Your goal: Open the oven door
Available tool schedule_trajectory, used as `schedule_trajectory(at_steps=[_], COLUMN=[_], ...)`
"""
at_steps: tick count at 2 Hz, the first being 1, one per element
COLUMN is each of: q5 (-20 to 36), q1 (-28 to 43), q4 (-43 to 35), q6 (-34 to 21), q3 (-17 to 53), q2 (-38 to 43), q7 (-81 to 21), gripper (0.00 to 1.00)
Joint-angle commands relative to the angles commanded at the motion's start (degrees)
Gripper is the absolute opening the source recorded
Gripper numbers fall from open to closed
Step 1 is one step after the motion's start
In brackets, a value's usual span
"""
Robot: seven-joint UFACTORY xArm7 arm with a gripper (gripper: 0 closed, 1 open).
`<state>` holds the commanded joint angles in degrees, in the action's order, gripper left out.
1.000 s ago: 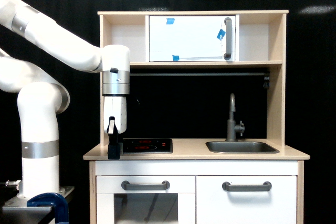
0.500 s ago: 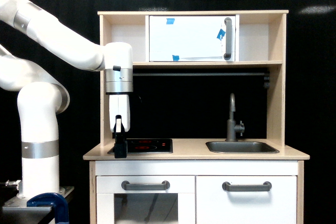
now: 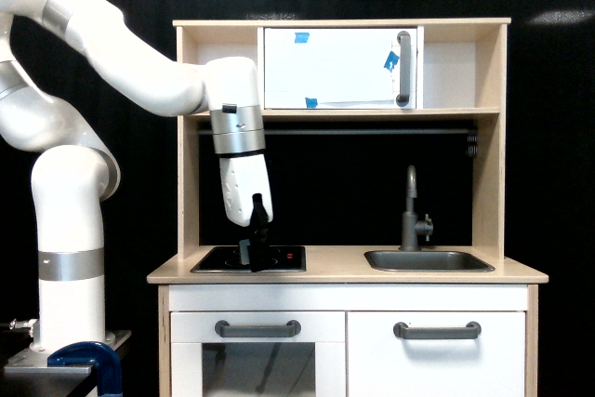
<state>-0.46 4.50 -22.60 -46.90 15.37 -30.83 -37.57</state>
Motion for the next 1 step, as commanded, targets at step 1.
schedule_trajectory(at_steps=[1], q5=[10.6], q1=[10.46], q4=[-17.25], q6=[-0.56], q3=[4.62], q2=[15.7], q7=[-16.0], gripper=[1.0])
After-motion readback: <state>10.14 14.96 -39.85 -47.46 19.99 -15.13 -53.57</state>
